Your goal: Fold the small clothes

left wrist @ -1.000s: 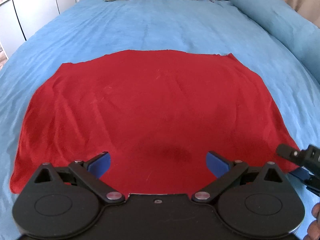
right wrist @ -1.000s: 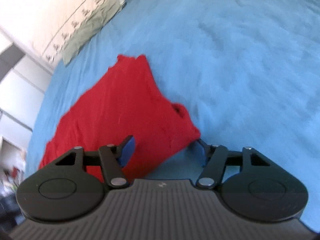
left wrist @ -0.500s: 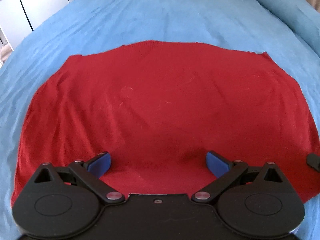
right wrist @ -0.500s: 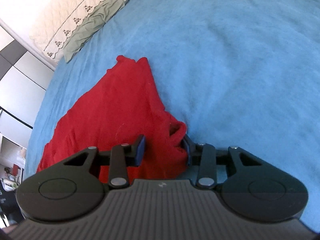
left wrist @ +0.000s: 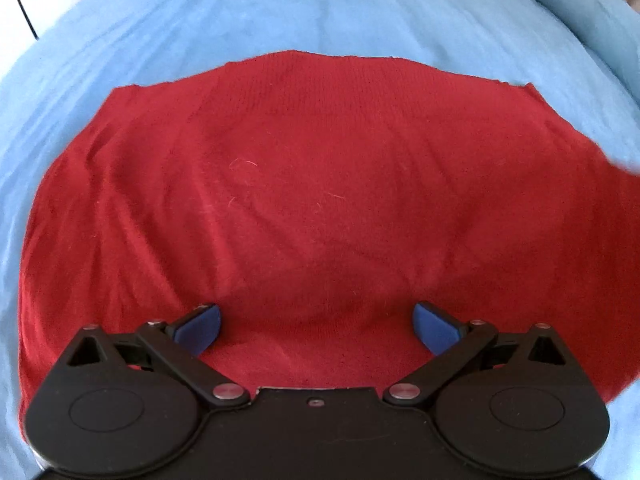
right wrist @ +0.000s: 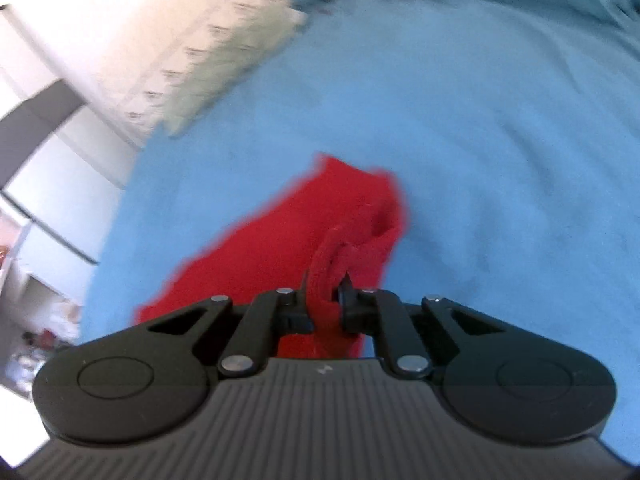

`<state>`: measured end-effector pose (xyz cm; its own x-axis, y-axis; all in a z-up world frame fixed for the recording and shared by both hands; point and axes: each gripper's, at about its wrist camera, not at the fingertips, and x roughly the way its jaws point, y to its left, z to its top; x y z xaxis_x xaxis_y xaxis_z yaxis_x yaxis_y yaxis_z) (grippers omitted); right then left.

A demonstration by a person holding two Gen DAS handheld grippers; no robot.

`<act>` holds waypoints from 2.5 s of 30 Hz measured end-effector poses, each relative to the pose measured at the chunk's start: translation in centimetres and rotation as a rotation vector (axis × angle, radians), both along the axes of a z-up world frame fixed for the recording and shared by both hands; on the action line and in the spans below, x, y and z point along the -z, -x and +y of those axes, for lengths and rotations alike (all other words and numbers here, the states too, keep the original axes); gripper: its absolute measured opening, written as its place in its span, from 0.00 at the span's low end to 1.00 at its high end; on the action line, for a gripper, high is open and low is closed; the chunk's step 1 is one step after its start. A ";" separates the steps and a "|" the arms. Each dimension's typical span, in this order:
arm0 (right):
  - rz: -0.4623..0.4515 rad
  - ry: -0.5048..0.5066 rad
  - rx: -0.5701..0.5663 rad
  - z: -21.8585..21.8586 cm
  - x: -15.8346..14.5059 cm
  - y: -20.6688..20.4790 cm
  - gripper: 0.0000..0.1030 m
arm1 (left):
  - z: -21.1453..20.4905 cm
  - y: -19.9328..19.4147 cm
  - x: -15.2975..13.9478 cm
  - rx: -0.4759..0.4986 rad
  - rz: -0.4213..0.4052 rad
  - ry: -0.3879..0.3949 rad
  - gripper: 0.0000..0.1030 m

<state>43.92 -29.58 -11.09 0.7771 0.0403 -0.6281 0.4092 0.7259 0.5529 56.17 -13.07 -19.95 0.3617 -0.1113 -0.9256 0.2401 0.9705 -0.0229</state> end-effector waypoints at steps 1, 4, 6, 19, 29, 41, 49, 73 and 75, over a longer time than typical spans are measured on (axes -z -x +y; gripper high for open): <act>-0.019 0.002 -0.031 1.1 -1.3 -1.2 0.24 | 0.8 -0.1 -0.6 -0.007 0.001 0.008 0.99; -0.079 0.029 -0.176 6.0 -5.0 -5.2 0.24 | 4.9 0.1 -2.7 -0.067 -0.031 -0.002 0.99; -0.108 0.057 -0.320 10.5 -6.5 -7.7 0.24 | 9.1 0.6 -3.8 -0.100 -0.049 -0.003 0.99; 0.071 0.291 -0.915 31.6 4.4 -10.7 0.27 | 27.0 5.6 -1.0 -0.224 -0.023 -0.070 0.98; -0.101 0.429 -0.761 26.1 -2.1 -3.2 0.93 | 25.9 5.2 -6.1 -0.173 -0.086 0.089 0.98; 0.142 0.501 -0.622 20.5 3.7 0.9 0.93 | 20.3 2.7 -3.1 -0.124 0.017 0.259 0.54; 0.137 0.446 -0.589 19.3 3.8 1.0 0.93 | 20.1 0.7 -2.7 -0.231 0.040 0.358 0.08; 0.104 0.324 -0.523 17.3 2.6 -1.3 0.93 | 22.5 7.3 -5.6 -0.283 -0.225 0.169 0.69; 0.115 0.351 -0.479 17.7 2.3 -3.3 0.93 | 22.3 6.9 -5.6 -0.234 -0.227 0.127 0.69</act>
<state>47.25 -11.90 -13.43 0.6499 0.1436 -0.7463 0.0351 0.9753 0.2183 49.29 9.19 -14.33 0.5863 -0.1101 -0.8026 0.0240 0.9926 -0.1186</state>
